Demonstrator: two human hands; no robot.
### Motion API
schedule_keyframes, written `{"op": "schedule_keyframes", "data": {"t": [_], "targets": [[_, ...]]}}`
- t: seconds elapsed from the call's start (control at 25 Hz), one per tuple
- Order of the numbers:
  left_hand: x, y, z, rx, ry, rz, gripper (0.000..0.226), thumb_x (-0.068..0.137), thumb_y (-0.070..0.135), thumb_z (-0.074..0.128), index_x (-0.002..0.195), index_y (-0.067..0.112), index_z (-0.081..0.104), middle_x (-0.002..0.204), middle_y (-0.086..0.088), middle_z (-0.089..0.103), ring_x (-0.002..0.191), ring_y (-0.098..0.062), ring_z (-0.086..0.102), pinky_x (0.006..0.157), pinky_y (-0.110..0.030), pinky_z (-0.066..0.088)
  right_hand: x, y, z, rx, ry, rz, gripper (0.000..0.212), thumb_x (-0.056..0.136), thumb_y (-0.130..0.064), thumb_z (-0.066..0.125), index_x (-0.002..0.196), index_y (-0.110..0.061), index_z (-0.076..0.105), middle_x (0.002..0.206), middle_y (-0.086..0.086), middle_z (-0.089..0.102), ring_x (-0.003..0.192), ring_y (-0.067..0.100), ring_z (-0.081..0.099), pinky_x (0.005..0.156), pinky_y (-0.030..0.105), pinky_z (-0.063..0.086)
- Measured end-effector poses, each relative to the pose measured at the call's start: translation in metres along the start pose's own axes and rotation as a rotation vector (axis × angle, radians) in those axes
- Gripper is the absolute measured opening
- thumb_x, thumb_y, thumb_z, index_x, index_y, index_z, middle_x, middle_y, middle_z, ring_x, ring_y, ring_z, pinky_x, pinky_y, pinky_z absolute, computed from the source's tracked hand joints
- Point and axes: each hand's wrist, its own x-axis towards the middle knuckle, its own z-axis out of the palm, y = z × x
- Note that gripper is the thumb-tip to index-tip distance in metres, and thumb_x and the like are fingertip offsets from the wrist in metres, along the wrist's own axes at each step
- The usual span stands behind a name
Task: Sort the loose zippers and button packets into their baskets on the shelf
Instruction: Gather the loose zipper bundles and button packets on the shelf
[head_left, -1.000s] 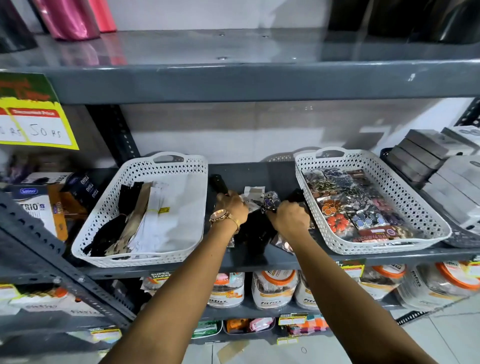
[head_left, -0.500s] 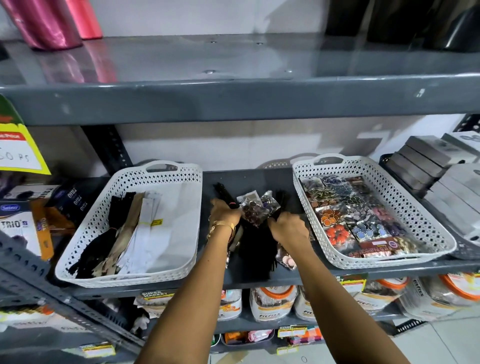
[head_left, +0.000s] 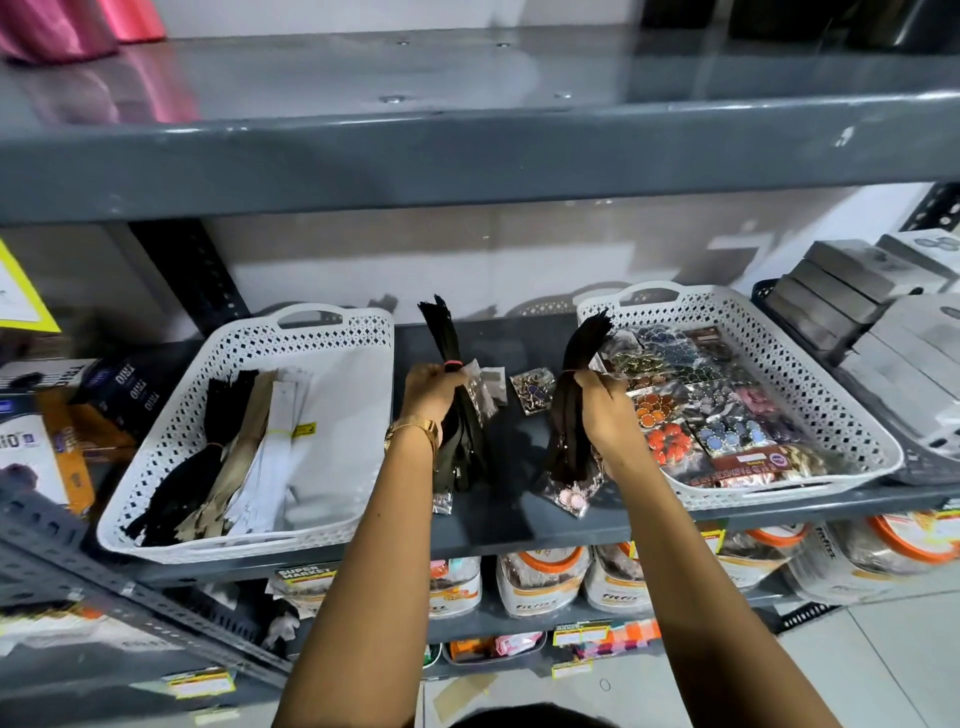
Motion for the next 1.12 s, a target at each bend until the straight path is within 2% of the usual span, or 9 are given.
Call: {"op": "schedule_keyframes", "data": {"t": [0.12,0.2,0.28,0.4,0.52,0.68,0.88,1.0,1.12], "targets": [[-0.008,0.001,0.000,-0.102,-0.001,0.050,0.006,0.081,0.007,0.071,0.079,0.003,0.067,0.069,-0.001,0.059,0.063,-0.007,0.052,0.046,0.002,0.040,0.001,0.004,-0.004,0.096,-0.062,0.012,0.034,0.094,-0.028,0.042,0.087,-0.004,0.065,0.095,0.024,0.069,0.091,0.040,0.064,0.087,0.049,0.050],[-0.014,0.007,-0.003,-0.183,0.000,0.076,0.019,0.086,0.007,0.064,0.100,-0.005,0.067,0.086,-0.010,0.063,0.081,-0.017,0.058,0.073,-0.011,0.049,0.003,0.006,-0.007,0.135,-0.053,0.002,0.034,0.097,-0.028,0.043,0.090,-0.004,0.065,0.097,0.026,0.069,0.087,0.039,0.066,0.083,0.049,0.054],[-0.019,0.017,-0.009,-0.295,-0.107,0.087,0.014,0.090,0.006,0.058,0.096,-0.002,0.067,0.088,-0.016,0.068,0.092,-0.023,0.059,0.092,-0.032,0.049,0.006,0.004,-0.010,0.180,-0.016,-0.031,0.029,0.099,-0.025,0.043,0.087,-0.009,0.065,0.091,0.016,0.069,0.073,0.024,0.066,0.067,0.034,0.054],[-0.032,0.037,-0.015,-0.331,-0.401,0.114,0.014,0.092,0.006,0.053,0.087,0.011,0.066,0.082,-0.008,0.074,0.094,-0.026,0.062,0.095,-0.038,0.050,0.009,-0.011,-0.009,0.262,0.013,-0.055,0.024,0.099,-0.017,0.044,0.098,-0.004,0.064,0.092,0.010,0.064,0.070,0.014,0.062,0.058,0.018,0.053],[-0.044,0.047,-0.008,-0.215,-0.434,0.206,0.010,0.090,0.015,0.058,0.088,0.022,0.066,0.107,-0.008,0.063,0.115,-0.026,0.053,0.111,-0.048,0.033,0.005,-0.034,0.002,0.313,-0.042,-0.100,0.020,0.097,-0.009,0.047,0.103,-0.006,0.065,0.097,0.013,0.066,0.086,0.026,0.066,0.080,0.038,0.058],[-0.051,0.053,-0.007,-0.198,-0.476,0.352,0.010,0.090,0.016,0.059,0.098,0.020,0.063,0.101,-0.005,0.072,0.101,-0.016,0.065,0.096,-0.032,0.045,-0.007,-0.060,0.016,0.310,-0.180,-0.267,0.022,0.090,0.006,0.052,0.109,0.006,0.063,0.088,0.010,0.067,0.061,-0.002,0.066,0.060,0.010,0.053],[-0.046,0.059,-0.033,-0.309,-0.337,0.403,0.017,0.090,0.009,0.057,0.085,0.025,0.062,0.077,0.006,0.072,0.074,-0.007,0.065,0.071,-0.020,0.049,-0.009,-0.067,0.032,0.402,-0.256,-0.328,0.020,0.087,0.000,0.061,0.105,0.000,0.068,0.094,0.011,0.071,0.078,0.007,0.068,0.077,0.016,0.055],[-0.043,0.059,-0.052,-0.263,-0.249,0.439,0.021,0.091,0.006,0.055,0.083,0.025,0.059,0.070,0.011,0.070,0.068,0.000,0.063,0.066,-0.016,0.049,-0.005,-0.046,0.055,0.039,-0.171,-0.379,0.021,0.092,-0.016,0.056,0.107,-0.008,0.068,0.106,0.011,0.071,0.093,0.017,0.066,0.084,0.027,0.051],[-0.043,0.057,-0.069,-0.257,-0.266,0.384,0.019,0.093,0.006,0.052,0.082,0.021,0.058,0.089,-0.012,0.064,0.084,-0.021,0.061,0.084,-0.037,0.050,-0.013,-0.004,0.083,-0.645,-0.260,-0.486,0.047,0.094,-0.029,0.049,0.137,-0.010,0.044,0.140,0.020,0.047,0.128,0.034,0.045,0.105,0.040,0.040]]}}
